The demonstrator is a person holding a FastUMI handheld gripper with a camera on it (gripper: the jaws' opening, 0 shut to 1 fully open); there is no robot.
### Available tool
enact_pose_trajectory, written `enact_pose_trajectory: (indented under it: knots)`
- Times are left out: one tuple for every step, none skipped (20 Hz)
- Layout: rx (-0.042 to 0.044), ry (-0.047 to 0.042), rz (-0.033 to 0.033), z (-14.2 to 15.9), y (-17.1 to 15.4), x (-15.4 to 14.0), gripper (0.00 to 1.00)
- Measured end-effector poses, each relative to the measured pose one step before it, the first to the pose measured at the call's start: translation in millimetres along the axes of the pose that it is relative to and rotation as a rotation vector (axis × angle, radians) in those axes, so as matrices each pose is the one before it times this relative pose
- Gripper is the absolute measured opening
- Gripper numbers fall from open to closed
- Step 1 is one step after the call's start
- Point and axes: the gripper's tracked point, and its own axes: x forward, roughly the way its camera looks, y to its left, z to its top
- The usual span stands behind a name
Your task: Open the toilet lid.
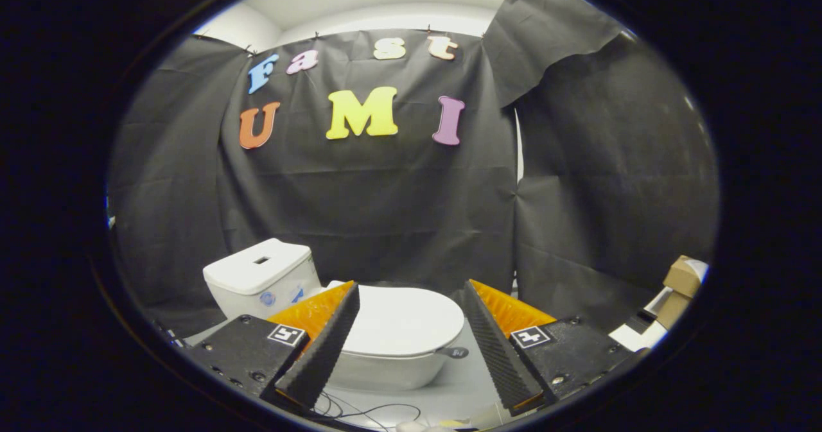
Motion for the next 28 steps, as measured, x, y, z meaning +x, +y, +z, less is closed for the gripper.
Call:
enact_pose_trajectory:
  knots:
    - [0.00425, -0.00513, -0.00050, 2.39, -4.91, 6.64, 1.00]
    - [0.00034, 0.00019, -0.00007, 2.50, -4.95, 7.43, 1.00]
    - [-0.00272, -0.00405, -0.00151, 2.19, -5.73, 6.55, 1.00]
    - [-0.00219, -0.00522, -0.00443, 3.31, -6.79, 7.49, 1.00]
    - [0.00182, -0.00067, -0.00466, 0.60, -7.51, 8.23, 1.00]
    - [0.00814, 0.00519, -0.00077, -0.72, -6.25, 8.78, 1.00]
    - [0.01180, 0.00721, 0.01068, -1.34, -3.93, 7.46, 1.00]
    - [0.01401, 0.00657, 0.02982, -1.06, -1.21, 8.34, 1.00]
    - [0.01336, 0.00736, 0.02312, -2.70, -2.79, 10.19, 1.00]
    - [0.01618, 0.01535, 0.00357, -4.12, -7.25, 9.92, 1.00]
    - [0.01968, 0.01314, -0.00502, -4.19, -10.03, 10.00, 1.00]
    - [0.02571, 0.00667, -0.00244, -3.58, -7.49, 9.96, 1.00]
    - [0.02578, 0.01193, -0.00284, -6.26, -7.06, 9.28, 1.00]
    - [0.02695, 0.01604, 0.00117, -6.97, -6.00, 9.05, 1.00]
    - [0.02775, 0.01325, 0.00496, -7.71, -5.33, 9.28, 1.00]
    - [0.02980, 0.02341, 0.00439, -7.20, -6.16, 9.90, 1.00]
    - [0.03347, 0.02627, 0.01931, -10.44, -3.39, 9.45, 1.00]
    - [0.03694, 0.02631, 0.00863, -8.98, -6.91, 11.05, 1.00]
    - [0.03879, 0.03224, -0.00868, -10.30, -10.22, 10.96, 1.00]
    - [0.04128, 0.02932, -0.00038, -8.04, -8.33, 9.92, 1.00]
    - [0.04856, 0.02633, -0.00022, -8.71, -6.66, 10.66, 1.00]
    - [0.03794, 0.01859, 0.00065, -4.88, -7.18, 7.67, 1.00]
    - [0.03463, 0.00757, -0.00466, -4.78, -7.38, 8.11, 1.00]
    - [0.03346, 0.00854, -0.00521, -4.46, -7.19, 8.39, 1.00]
    - [0.03322, 0.01575, 0.00365, -6.61, -6.55, 5.64, 1.00]
    - [0.03217, 0.01279, 0.00639, -4.97, -6.36, 4.44, 1.00]
    - [0.02322, 0.01437, -0.00285, -5.12, -7.86, 4.66, 1.00]
    - [0.01363, 0.01545, 0.00289, -4.75, -6.16, 4.30, 1.00]
